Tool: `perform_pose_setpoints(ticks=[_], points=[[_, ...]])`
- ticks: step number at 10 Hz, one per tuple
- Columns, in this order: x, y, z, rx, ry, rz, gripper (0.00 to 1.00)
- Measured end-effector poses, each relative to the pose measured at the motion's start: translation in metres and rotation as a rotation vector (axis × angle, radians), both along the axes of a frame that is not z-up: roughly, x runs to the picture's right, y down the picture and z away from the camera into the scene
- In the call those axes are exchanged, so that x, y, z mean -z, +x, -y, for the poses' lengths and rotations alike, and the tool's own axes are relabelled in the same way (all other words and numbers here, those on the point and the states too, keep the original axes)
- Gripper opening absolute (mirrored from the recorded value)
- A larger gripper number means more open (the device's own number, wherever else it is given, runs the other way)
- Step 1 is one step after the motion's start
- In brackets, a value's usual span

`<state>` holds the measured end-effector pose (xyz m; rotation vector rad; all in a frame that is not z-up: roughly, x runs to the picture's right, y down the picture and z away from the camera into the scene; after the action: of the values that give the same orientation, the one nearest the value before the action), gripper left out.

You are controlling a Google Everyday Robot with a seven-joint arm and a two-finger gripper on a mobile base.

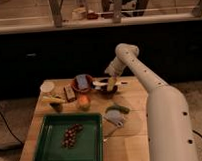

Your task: Place brush in purple bowl

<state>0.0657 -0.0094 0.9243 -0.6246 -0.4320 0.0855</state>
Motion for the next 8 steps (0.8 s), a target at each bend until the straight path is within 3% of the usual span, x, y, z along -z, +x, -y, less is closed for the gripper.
perform_pose_setpoints(ticks=[8], points=[[0.0036,0.0007,-0.0026,0.007,0.021,0.039,0.80]])
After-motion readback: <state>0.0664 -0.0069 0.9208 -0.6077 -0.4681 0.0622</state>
